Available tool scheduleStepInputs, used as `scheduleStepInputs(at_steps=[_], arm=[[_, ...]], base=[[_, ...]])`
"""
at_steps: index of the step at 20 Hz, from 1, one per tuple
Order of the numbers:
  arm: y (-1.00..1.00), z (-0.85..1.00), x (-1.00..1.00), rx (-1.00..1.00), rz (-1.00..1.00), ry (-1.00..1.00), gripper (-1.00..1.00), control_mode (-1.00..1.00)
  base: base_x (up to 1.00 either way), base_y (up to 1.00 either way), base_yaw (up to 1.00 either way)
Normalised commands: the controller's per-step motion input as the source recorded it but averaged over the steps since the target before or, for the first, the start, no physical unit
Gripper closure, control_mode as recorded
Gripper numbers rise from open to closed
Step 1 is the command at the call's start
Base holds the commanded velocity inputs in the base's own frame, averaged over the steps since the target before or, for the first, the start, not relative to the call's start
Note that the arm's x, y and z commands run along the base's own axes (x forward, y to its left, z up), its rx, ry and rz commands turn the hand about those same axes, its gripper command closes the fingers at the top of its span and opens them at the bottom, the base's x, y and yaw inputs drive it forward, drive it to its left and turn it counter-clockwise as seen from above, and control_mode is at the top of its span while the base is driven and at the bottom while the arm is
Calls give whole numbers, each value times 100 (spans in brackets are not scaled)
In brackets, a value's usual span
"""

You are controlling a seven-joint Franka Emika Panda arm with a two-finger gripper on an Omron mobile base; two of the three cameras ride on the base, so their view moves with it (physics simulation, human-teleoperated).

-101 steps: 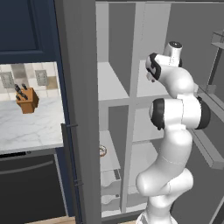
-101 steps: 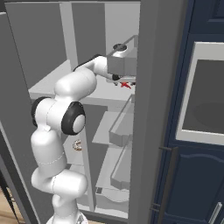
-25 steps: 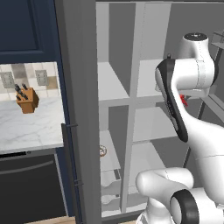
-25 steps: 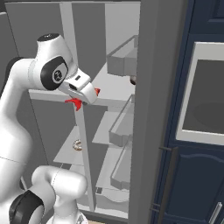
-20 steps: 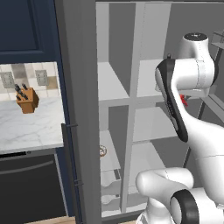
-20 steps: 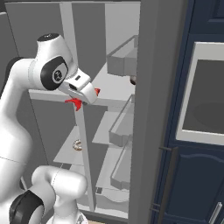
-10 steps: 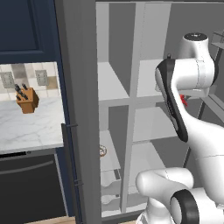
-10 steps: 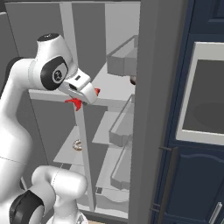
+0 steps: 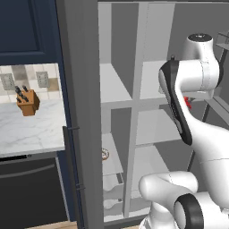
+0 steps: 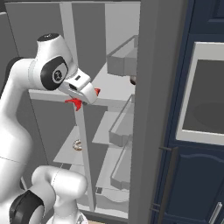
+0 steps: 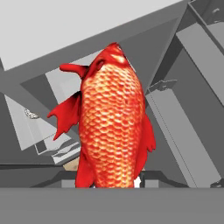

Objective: There's a fish in the fridge that needs to be moved to the freezer for freezing. Pick up the fish from the fridge, place it on any shelf in the freezer, and close the fridge and freezer doors when done.

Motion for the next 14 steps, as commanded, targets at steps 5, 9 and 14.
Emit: scheduleStepInputs(at_steps=[5, 9, 14], arm=[[0, 0, 0, 0, 0, 0, 100, -100], [0, 0, 0, 0, 0, 0, 100, -100], [0, 0, 0, 0, 0, 0, 100, -100]], base=[[0, 0, 0], [0, 0, 0], [0, 0, 0]])
